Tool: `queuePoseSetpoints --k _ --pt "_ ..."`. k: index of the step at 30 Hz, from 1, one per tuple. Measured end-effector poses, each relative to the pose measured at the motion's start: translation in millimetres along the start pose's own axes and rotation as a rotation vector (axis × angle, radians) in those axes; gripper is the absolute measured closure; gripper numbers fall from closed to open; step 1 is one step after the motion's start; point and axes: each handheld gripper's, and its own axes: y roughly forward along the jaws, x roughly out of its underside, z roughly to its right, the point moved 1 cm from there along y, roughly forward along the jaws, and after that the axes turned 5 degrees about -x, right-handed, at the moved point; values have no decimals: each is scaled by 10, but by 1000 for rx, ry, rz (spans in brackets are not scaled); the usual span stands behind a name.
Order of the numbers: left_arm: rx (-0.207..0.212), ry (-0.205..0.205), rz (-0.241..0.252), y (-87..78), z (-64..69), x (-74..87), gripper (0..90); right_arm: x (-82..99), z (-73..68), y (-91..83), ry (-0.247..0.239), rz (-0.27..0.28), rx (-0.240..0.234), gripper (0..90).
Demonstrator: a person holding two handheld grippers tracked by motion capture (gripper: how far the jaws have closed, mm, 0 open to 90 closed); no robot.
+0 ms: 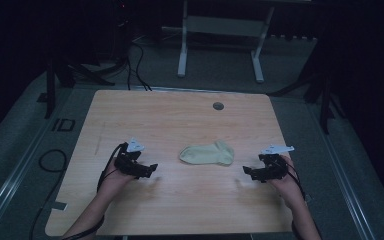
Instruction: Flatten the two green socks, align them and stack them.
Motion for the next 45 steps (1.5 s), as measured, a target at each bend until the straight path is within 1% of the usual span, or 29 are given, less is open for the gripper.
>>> queuePoseSetpoints --k 1,3,4,6,10,14,17,20,23,26,27,29,34,38,39,41,43,45 --pt "-1 -6 -2 -11 -7 23 76 22 10 -23 8 5 8 127" --pt "-6 -9 -1 -30 -21 52 76 44 16 -60 14 17 5 128" --pt "-14 -17 3 -66 -39 105 76 57 16 -79 16 21 10 129" --pt "-21 -24 8 -109 -43 155 76 88 10 -104 15 16 14 129" --pt "-18 -31 9 -173 -31 233 76 144 -5 -155 12 14 26 129" --pt "-24 -32 -6 -225 -19 315 76 197 -1 -197 19 9 41 130" --pt "-25 -34 -3 -263 -32 366 76 231 1 -227 18 12 42 133" --pt "-30 -45 -1 -292 -49 402 76 254 -2 -251 23 16 48 133" --pt "-44 -60 5 -335 -74 461 76 282 10 -297 40 28 53 134" --pt "-47 -69 10 -360 -88 494 76 300 21 -321 52 34 61 135" --pt "-61 -70 12 -395 -109 534 76 309 27 -333 56 38 63 135" --pt "-69 -81 16 -422 -130 567 76 346 39 -377 77 61 63 135" --pt "-84 -102 24 -498 -162 641 76 380 20 -401 93 77 73 136" --pt "-89 -113 34 -551 -179 684 76 395 -15 -420 91 82 85 137" --pt "-97 -120 41 -580 -194 714 76 399 -17 -427 88 86 88 138" --pt "-102 -126 45 -598 -210 739 76 417 -16 -440 100 90 91 138" --pt "-112 -124 43 -599 -221 761 76 431 -7 -443 105 91 95 138" --pt "-106 -129 41 -589 -224 777 76 435 -1 -443 107 89 99 138"
